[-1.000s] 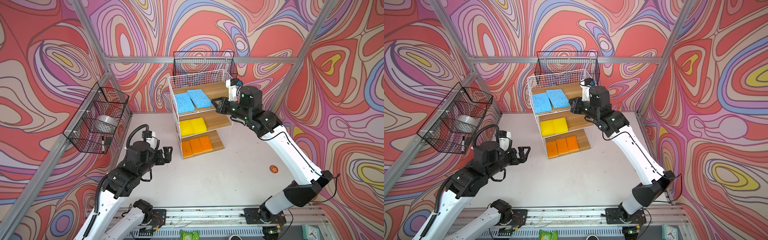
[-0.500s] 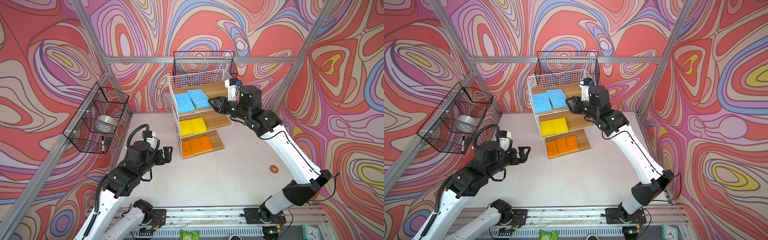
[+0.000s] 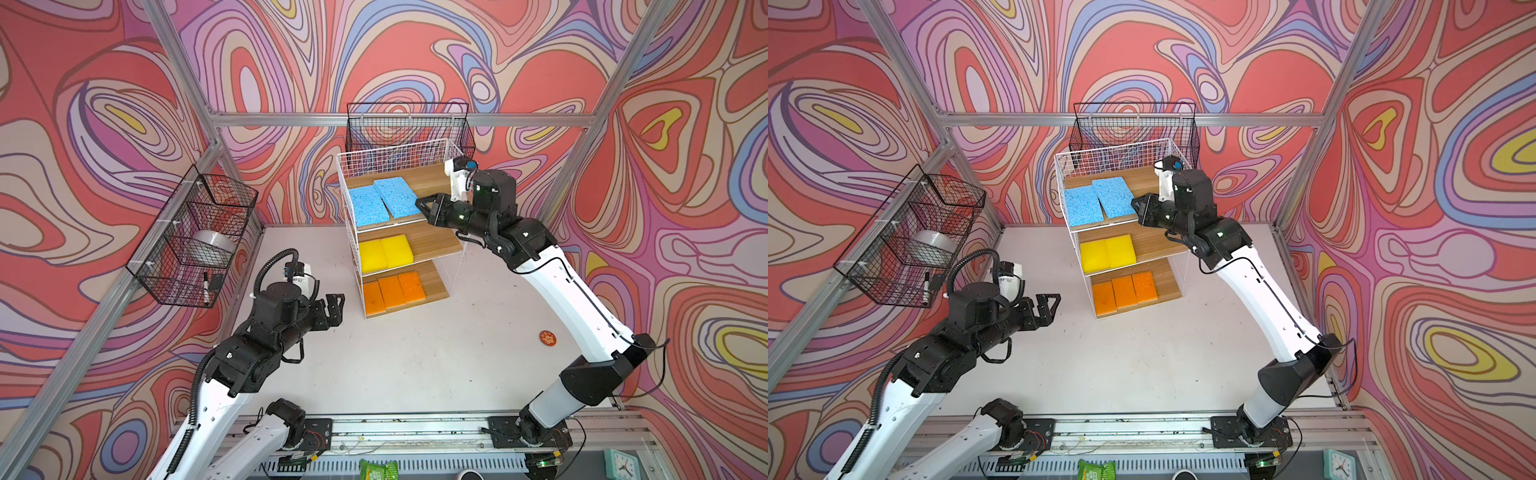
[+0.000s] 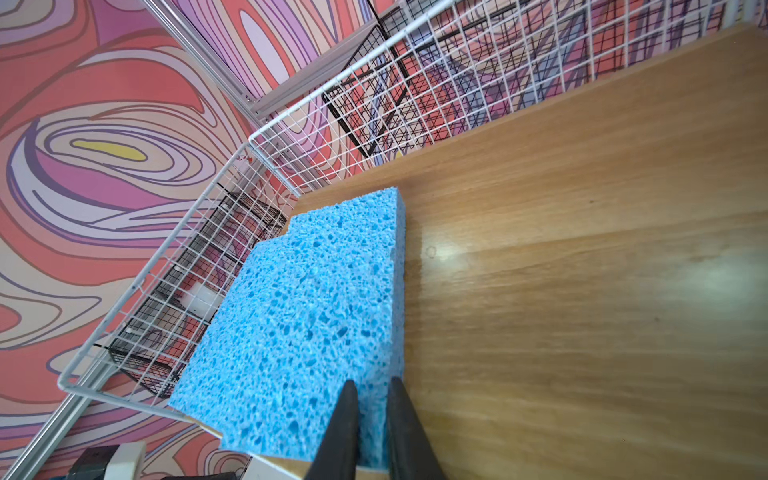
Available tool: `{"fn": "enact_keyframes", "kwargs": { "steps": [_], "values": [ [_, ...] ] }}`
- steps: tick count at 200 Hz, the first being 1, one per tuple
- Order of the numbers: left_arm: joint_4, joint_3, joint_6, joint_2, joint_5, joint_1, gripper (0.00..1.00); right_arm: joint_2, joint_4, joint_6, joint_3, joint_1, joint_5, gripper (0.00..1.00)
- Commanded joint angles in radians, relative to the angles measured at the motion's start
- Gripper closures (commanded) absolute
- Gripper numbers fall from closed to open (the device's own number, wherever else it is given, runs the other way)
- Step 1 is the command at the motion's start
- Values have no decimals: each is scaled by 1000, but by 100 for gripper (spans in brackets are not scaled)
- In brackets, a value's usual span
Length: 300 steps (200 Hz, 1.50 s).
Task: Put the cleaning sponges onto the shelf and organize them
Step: 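Lower the blue sponge onto the top board beside the other blue sponge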
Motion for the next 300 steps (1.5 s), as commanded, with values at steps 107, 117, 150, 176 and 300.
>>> {"fn": "enact_keyframes", "kwargs": {
  "steps": [107,117,150,176,300],
  "values": [
    [-26,15,16,-9,-27,8,9,-103,86,37,-99,0,89,100],
    [-26,14,18,-7,-27,8,8,-106,83,36,-95,1,89,100],
    [-26,18,18,-8,-28,8,9,-93,77,35,-79,0,64,100],
    [-31,16,19,-11,-30,8,8,-65,78,44,-61,1,20,100],
    [-37,13,26,-23,-38,9,9,-29,94,78,-34,15,64,100]
  ]
}}
